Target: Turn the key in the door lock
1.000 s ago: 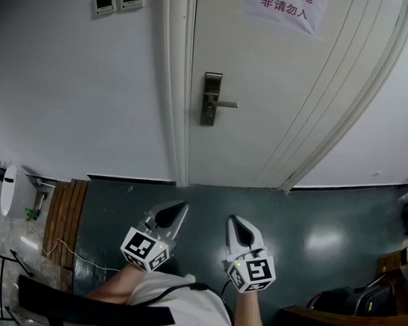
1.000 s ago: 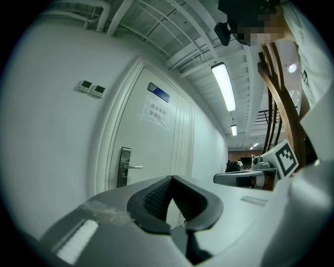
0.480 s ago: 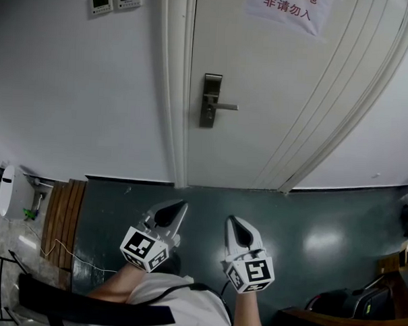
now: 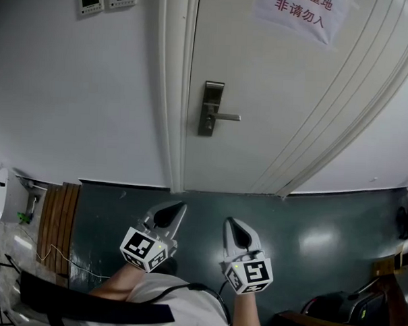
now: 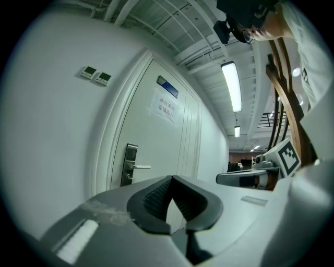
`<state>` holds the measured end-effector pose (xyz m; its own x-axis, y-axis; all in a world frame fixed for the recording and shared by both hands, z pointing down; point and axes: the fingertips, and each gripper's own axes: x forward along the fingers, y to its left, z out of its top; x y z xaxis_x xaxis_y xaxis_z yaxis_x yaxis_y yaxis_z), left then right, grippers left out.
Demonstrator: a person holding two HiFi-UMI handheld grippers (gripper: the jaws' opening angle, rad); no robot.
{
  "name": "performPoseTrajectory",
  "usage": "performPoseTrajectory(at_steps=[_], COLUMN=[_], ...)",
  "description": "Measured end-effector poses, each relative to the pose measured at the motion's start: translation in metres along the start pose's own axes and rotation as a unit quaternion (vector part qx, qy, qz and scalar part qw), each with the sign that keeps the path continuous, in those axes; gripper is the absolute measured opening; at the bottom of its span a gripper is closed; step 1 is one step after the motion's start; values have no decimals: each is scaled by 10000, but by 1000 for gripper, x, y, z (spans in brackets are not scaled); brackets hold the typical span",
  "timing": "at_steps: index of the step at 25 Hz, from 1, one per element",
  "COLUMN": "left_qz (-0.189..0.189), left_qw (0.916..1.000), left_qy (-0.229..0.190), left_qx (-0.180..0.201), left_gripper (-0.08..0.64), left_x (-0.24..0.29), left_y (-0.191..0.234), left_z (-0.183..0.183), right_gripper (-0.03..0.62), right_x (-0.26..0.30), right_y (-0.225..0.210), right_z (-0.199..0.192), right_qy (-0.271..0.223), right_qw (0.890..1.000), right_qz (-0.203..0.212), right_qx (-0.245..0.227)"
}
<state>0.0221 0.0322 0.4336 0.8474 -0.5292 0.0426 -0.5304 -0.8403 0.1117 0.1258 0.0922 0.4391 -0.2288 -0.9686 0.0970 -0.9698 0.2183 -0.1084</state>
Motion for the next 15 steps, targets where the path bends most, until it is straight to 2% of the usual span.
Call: performPoseTrajectory(at_steps=[15], left_qz=[-627], left_qw=[9979], left_qy=[139], left_qx=[-117], left_gripper=[5], left_x=[84], left_y=[101], left_z=[22], right_gripper=[8], right_x=[126], right_y=[-32], right_z=[23], right_qy=[193], right_qw=[9987], right_qz=[-468], right_qx=[44])
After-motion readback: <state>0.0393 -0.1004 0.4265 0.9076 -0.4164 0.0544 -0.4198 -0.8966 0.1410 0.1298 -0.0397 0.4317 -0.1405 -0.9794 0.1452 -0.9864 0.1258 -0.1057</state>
